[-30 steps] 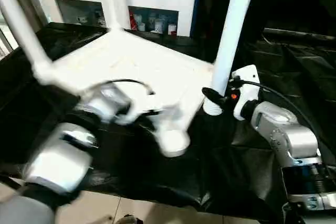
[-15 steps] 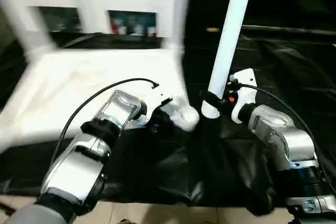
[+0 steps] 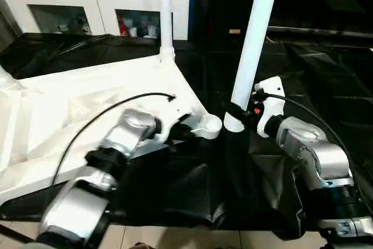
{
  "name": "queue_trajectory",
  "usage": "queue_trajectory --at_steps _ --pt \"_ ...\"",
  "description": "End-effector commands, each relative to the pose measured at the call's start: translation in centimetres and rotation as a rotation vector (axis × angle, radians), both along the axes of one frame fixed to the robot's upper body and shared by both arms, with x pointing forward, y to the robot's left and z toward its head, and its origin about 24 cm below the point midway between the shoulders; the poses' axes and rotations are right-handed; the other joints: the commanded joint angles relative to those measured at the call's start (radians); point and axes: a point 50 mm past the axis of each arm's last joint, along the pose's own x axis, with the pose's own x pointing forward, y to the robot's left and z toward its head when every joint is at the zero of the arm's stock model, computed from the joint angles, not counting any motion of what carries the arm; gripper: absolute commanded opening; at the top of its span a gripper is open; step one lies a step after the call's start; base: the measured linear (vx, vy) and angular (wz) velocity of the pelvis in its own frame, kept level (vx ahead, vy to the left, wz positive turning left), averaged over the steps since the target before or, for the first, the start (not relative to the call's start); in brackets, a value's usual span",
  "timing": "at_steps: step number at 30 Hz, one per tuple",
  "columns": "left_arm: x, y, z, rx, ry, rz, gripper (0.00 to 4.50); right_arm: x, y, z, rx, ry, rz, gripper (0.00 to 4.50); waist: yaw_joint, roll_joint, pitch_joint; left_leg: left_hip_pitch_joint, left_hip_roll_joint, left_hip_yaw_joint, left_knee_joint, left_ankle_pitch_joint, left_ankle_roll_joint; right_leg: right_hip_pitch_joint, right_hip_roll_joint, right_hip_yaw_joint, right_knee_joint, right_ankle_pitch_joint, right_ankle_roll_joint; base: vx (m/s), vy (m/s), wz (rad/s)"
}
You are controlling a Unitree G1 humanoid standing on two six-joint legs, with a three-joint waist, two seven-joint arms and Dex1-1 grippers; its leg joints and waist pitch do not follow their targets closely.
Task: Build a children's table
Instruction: Rotate table base
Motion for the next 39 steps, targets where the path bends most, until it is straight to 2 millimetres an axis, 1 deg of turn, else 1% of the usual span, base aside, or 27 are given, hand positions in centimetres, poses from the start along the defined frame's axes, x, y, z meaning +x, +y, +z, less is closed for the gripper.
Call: queue_trajectory --at_steps 1,2,3,9,12,14,17,19,21,22,23,24,26,28,29,30,33,36,37,38,39 --pt "0.3 0.7 0.2 0.016 -0.031 0.012 1.08 0.0 -0.1 0.3 -0.005 -0.005 0.004 1.9 0.004 -0.009 -0.067 0.029 0.041 -0.019 -0.08 -0.414 -0.018 0.03 -0.048 0.026 -0.078 -0.398 -0.172 0.0 0.0 0.0" --pt "0.3 0.8 0.2 0.017 -0.032 0.012 1.14 0.0 -0.1 0.3 -0.005 -0.005 0.004 1.9 0.004 -0.009 -0.067 0.026 0.041 -0.019 -0.081 -0.41 -0.019 0.032 -0.048 0.025 -0.078 -0.397 -0.169 0.0 0.0 0.0" --pt "0.3 1.0 0.1 0.023 -0.03 0.014 1.15 0.0 -0.1 0.3 -0.005 -0.005 0.007 1.9 0.004 -0.009 -0.067 0.028 0.041 -0.019 -0.081 -0.411 -0.019 0.03 -0.049 0.026 -0.079 -0.397 -0.168 0.0 0.0 0.0" --pt "0.1 1.6 -0.2 0.041 -0.003 0.009 1.15 0.1 0.1 0.3 -0.002 -0.004 0.015 1.9 0.001 -0.011 -0.066 0.026 0.041 -0.019 -0.081 -0.407 -0.019 0.03 -0.05 0.026 -0.078 -0.412 -0.168 0.0 0.0 0.0" --pt "-0.1 1.8 -0.4 0.046 0.011 0.011 1.15 0.1 0.3 0.3 0.001 -0.005 0.02 1.9 0.001 -0.011 -0.065 0.028 0.041 -0.019 -0.081 -0.416 -0.021 0.027 -0.05 0.026 -0.08 -0.427 -0.164 0.0 0.0 0.0" --pt "-0.1 2.0 -0.5 0.059 0.015 0.006 0.79 0.2 0.4 0.4 0.002 -0.006 0.023 1.9 0.001 -0.013 -0.064 0.029 0.042 -0.019 -0.081 -0.419 -0.021 0.026 -0.05 0.026 -0.08 -0.432 -0.164 0.0 0.0 0.0" --pt "-0.2 2.5 -0.5 0.09 0.012 0.006 0.79 0.2 0.4 0.5 0.002 -0.007 0.027 1.9 0.0 -0.011 -0.064 0.029 0.043 -0.021 -0.082 -0.427 -0.025 0.026 -0.05 0.026 -0.08 -0.437 -0.162 0.0 0.0 0.0" --pt "-0.2 2.7 -0.3 0.094 0.012 0.009 0.79 0.2 0.4 0.5 0.001 -0.008 0.028 1.9 -0.001 -0.013 -0.063 0.028 0.042 -0.021 -0.082 -0.432 -0.026 0.026 -0.05 0.026 -0.082 -0.448 -0.158 0.0 0.0 0.0" --pt "-0.2 2.8 -0.3 0.091 0.018 0.015 0.79 0.3 0.4 0.5 0.001 -0.008 0.029 1.9 -0.002 -0.012 -0.062 0.027 0.041 -0.022 -0.083 -0.43 -0.028 0.026 -0.051 0.025 -0.082 -0.462 -0.152 0.0 0.0 0.0" --pt "-0.2 2.8 -0.2 0.09 0.023 0.019 0.79 0.3 0.4 0.5 0.001 -0.008 0.03 1.9 -0.003 -0.013 -0.062 0.028 0.041 -0.021 -0.083 -0.432 -0.029 0.025 -0.051 0.025 -0.083 -0.467 -0.151 0.0 0.0 0.0" --pt "-0.3 2.9 -0.2 0.089 0.025 0.015 0.79 0.3 0.4 0.5 0.0 -0.008 0.03 1.9 -0.002 -0.012 -0.062 0.03 0.041 -0.021 -0.082 -0.436 -0.029 0.023 -0.051 0.026 -0.084 -0.475 -0.149 0.0 0.0 0.0" --pt "-0.3 2.9 -0.2 0.089 0.025 0.015 0.63 0.3 0.4 0.5 0.0 -0.008 0.03 1.9 -0.003 -0.012 -0.061 0.03 0.041 -0.022 -0.082 -0.439 -0.03 0.022 -0.051 0.026 -0.085 -0.48 -0.148 0.0 0.0 0.0" --pt "-0.4 3.1 -0.1 0.084 0.029 0.015 0.63 0.3 0.5 0.5 0.001 -0.009 0.032 1.9 -0.002 -0.012 -0.061 0.032 0.042 -0.022 -0.082 -0.446 -0.031 0.02 -0.051 0.026 -0.086 -0.486 -0.147 0.0 0.0 0.0" --pt "-0.6 3.2 -0.1 0.082 0.03 0.015 0.43 0.4 0.6 0.5 0.004 -0.011 0.034 1.9 -0.002 -0.012 -0.06 0.031 0.042 -0.022 -0.083 -0.449 -0.033 0.02 -0.051 0.026 -0.086 -0.487 -0.148 0.0 0.0 0.0" --pt "-0.6 3.2 -0.1 0.08 0.03 0.016 0.27 0.4 0.6 0.6 0.005 -0.011 0.034 1.9 -0.003 -0.013 -0.06 0.031 0.043 -0.023 -0.084 -0.452 -0.034 0.02 -0.051 0.026 -0.085 -0.486 -0.147 0.0 0.0 0.0" --pt "-0.6 3.2 -0.1 0.08 0.03 0.017 0.27 0.4 0.6 0.6 0.005 -0.011 0.034 1.9 -0.003 -0.012 -0.061 0.032 0.043 -0.023 -0.083 -0.452 -0.035 0.019 -0.05 0.026 -0.085 -0.484 -0.147 0.0 0.0 0.0" --pt "-0.6 3.2 0.0 0.043 0.02 0.039 0.01 0.5 0.9 0.9 0.037 -0.017 0.046 1.9 -0.003 -0.015 -0.061 0.03 0.041 -0.021 -0.082 -0.445 -0.031 0.02 -0.051 0.026 -0.084 -0.482 -0.148 0.0 0.0 0.0" --pt "-0.5 2.8 0.5 -0.038 -0.01 0.051 0.0 0.6 1.5 1.9 0.109 -0.017 0.084 1.9 -0.004 -0.015 -0.061 0.026 0.041 -0.022 -0.084 -0.433 -0.027 0.023 -0.05 0.025 -0.083 -0.482 -0.144 0.0 0.0 0.0" --pt "-0.5 2.8 0.5 -0.038 -0.01 0.051 0.0 0.6 1.5 1.9 0.109 -0.017 0.084 1.9 -0.004 -0.015 -0.061 0.028 0.041 -0.023 -0.084 -0.435 -0.027 0.022 -0.05 0.025 -0.084 -0.484 -0.143 0.0 0.0 0.0" --pt "-0.8 2.5 0.5 -0.057 -0.014 0.039 0.0 0.7 1.8 2.1 0.114 -0.013 0.106 1.9 -0.003 -0.018 -0.061 0.032 0.042 -0.02 -0.082 -0.437 -0.027 0.018 -0.05 0.026 -0.086 -0.488 -0.143 0.0 0.0 0.0" --pt "-0.9 2.5 0.3 -0.062 -0.007 0.038 0.0 0.8 1.9 2.2 0.116 -0.01 0.11 1.89 -0.003 -0.016 -0.061 0.029 0.042 -0.021 -0.083 -0.426 -0.028 0.02 -0.05 0.027 -0.083 -0.48 -0.145 0.0 0.0 0.0"
